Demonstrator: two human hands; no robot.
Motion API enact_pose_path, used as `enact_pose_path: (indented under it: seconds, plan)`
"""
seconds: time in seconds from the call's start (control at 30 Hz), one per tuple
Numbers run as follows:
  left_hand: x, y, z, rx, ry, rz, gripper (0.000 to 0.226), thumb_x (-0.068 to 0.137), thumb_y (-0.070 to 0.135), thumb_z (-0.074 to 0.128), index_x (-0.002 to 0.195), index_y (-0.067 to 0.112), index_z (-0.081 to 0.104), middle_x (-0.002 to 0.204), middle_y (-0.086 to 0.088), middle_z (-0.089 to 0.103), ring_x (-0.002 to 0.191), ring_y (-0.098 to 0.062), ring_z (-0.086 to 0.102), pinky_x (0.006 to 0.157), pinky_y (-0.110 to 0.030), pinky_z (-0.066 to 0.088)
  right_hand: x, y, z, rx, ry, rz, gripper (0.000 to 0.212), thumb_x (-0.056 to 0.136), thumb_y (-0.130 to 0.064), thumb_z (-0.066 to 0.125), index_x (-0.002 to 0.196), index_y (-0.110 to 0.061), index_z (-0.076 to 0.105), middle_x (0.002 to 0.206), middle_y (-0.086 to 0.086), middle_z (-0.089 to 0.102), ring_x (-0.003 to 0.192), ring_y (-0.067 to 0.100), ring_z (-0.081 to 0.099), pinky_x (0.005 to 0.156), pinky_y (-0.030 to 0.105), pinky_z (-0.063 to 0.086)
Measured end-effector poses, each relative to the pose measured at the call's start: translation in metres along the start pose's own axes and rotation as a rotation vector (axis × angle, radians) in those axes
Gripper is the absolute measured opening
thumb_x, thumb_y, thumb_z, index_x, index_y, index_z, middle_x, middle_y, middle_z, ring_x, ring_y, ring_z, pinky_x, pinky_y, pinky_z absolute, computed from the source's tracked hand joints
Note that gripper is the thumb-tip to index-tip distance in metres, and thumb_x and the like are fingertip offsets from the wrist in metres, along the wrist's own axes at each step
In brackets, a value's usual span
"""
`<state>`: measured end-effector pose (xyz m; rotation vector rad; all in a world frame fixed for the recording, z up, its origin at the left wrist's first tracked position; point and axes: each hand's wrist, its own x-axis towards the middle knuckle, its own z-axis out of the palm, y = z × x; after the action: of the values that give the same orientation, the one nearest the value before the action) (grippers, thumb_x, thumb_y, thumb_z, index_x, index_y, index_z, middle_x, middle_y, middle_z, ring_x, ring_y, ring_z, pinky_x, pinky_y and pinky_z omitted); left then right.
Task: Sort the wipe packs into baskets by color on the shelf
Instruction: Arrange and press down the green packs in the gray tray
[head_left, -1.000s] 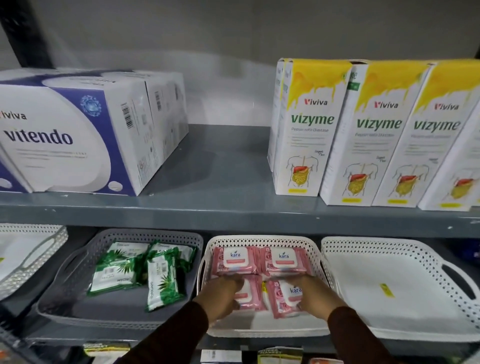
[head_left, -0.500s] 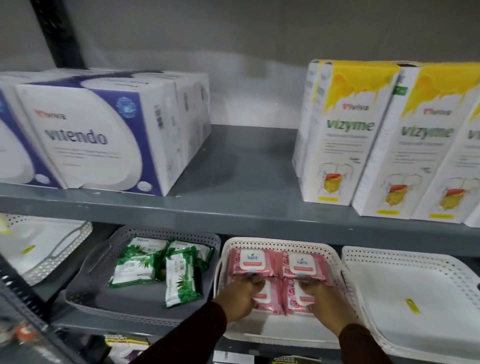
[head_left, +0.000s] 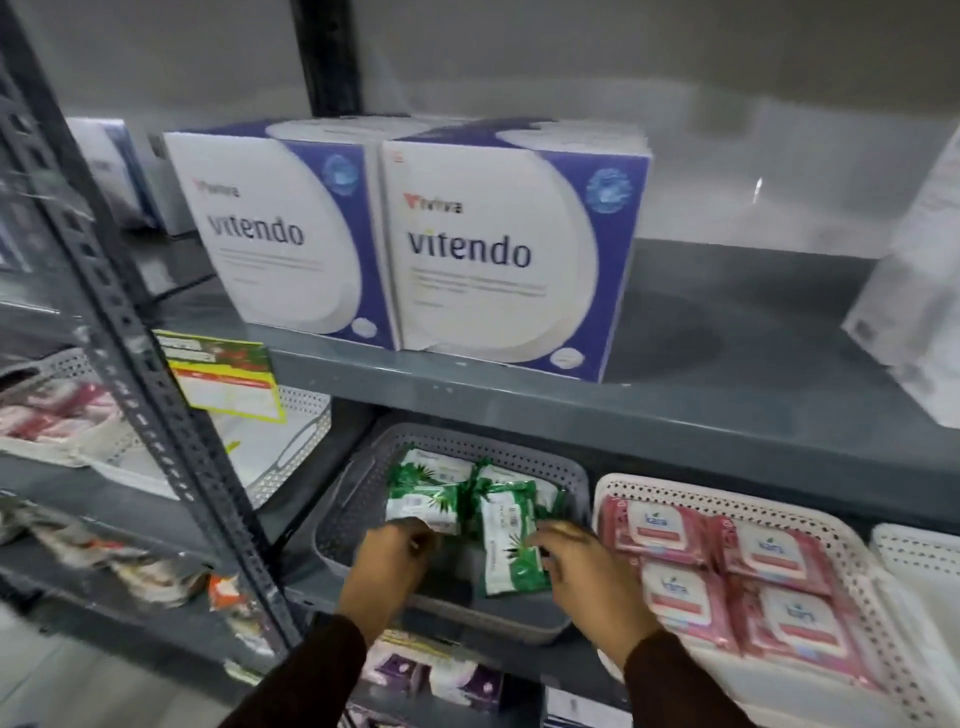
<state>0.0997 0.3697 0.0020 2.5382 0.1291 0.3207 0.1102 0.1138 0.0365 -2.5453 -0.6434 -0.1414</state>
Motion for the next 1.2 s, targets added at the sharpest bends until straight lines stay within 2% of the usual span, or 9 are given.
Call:
enact_pose_path:
  seconds: [0.13,0.2,0.3,0.5,0.77,0.9,1.0,1.1,1.2]
  plan:
    - [0.027,-0.028,-0.020,0.048,-0.022,0.073,0.028,0.083,-0.002,0.069,0.104,0.016,0.070,0.096,0.002,0.069,0.082,-0.008,0.066,0.074,-0.011,0.042,0.044,-0.015,0.028,-0.128,-0.105,-0.046,0.063,0.082,0.004,0.057,0.136,-0.029,0.053,0.153,0.001,0.036,0.142,0.023,0.031,0.114,0.035,0.030]
    - [0.042,-0.040,-0.019,0.030,-0.075,0.140,0.033,0.088,0.004,0.064,0.120,0.011,0.063,0.110,-0.002,0.066,0.095,-0.009,0.064,0.082,-0.020,0.051,0.061,-0.015,0.037,-0.169,-0.227,-0.032,0.066,0.083,-0.006,0.065,0.140,-0.033,0.046,0.159,0.002,0.023,0.147,0.025,0.016,0.119,0.039,0.019]
    - [0.060,-0.057,-0.012,0.293,-0.273,0.331,0.055,0.084,0.026,0.070,0.135,0.013,0.052,0.136,-0.011,0.055,0.123,-0.030,0.051,0.103,-0.036,0.042,0.068,-0.015,0.049,-0.128,-0.371,0.072,0.065,0.084,-0.007,0.066,0.140,-0.035,0.046,0.161,0.001,0.016,0.149,0.024,0.010,0.120,0.038,0.016]
    - [0.061,-0.050,-0.019,0.366,-0.353,0.270,0.037,0.084,0.046,0.066,0.112,0.022,0.066,0.094,-0.001,0.072,0.083,-0.016,0.067,0.077,-0.030,0.053,0.055,-0.032,0.054,-0.138,-0.339,0.223,0.058,0.083,-0.022,0.071,0.135,-0.038,0.050,0.152,0.002,0.035,0.140,0.024,0.031,0.112,0.038,0.034]
    - [0.054,-0.043,-0.011,0.162,-0.311,-0.079,0.057,0.094,0.042,0.059,0.124,-0.002,0.038,0.108,-0.016,0.067,0.099,-0.029,0.064,0.078,-0.031,0.049,0.054,-0.052,0.067,-0.335,-0.234,0.489,0.054,0.076,-0.060,0.068,0.121,-0.031,0.062,0.126,0.004,0.062,0.113,0.029,0.058,0.087,0.035,0.052]
    - [0.059,-0.049,-0.019,0.225,-0.261,0.157,0.030,0.090,0.037,0.064,0.107,0.013,0.055,0.098,-0.005,0.069,0.092,-0.023,0.065,0.075,-0.031,0.051,0.053,-0.053,0.066,-0.353,-0.235,0.589,0.059,0.081,-0.071,0.052,0.114,-0.023,0.064,0.126,0.011,0.058,0.106,0.028,0.062,0.075,0.032,0.049]
    - [0.064,-0.063,-0.025,-0.002,-0.451,0.345,0.046,0.075,0.029,0.082,0.118,0.026,0.064,0.125,0.017,0.053,0.116,-0.007,0.052,0.096,-0.021,0.041,0.046,-0.047,0.062,-0.388,-0.233,0.511,0.059,0.084,-0.067,0.052,0.129,-0.029,0.057,0.148,0.012,0.038,0.128,0.033,0.043,0.092,0.040,0.047]
    - [0.062,-0.075,-0.026,-0.118,-0.695,0.278,0.063,0.073,0.020,0.085,0.130,0.026,0.059,0.134,0.023,0.041,0.126,-0.002,0.039,0.103,-0.010,0.026,0.038,-0.039,0.063,-0.201,-0.295,0.349,0.061,0.088,-0.052,0.058,0.144,-0.041,0.036,0.157,0.003,0.030,0.141,0.028,0.032,0.108,0.045,0.038]
    - [0.062,-0.078,-0.016,0.091,-0.505,0.227,0.058,0.071,0.046,0.081,0.125,0.038,0.061,0.129,0.017,0.058,0.119,-0.011,0.053,0.102,-0.028,0.040,0.030,-0.037,0.074,-0.093,-0.278,0.359,0.063,0.090,-0.047,0.058,0.145,-0.044,0.028,0.157,0.000,0.031,0.142,0.022,0.033,0.110,0.043,0.038]
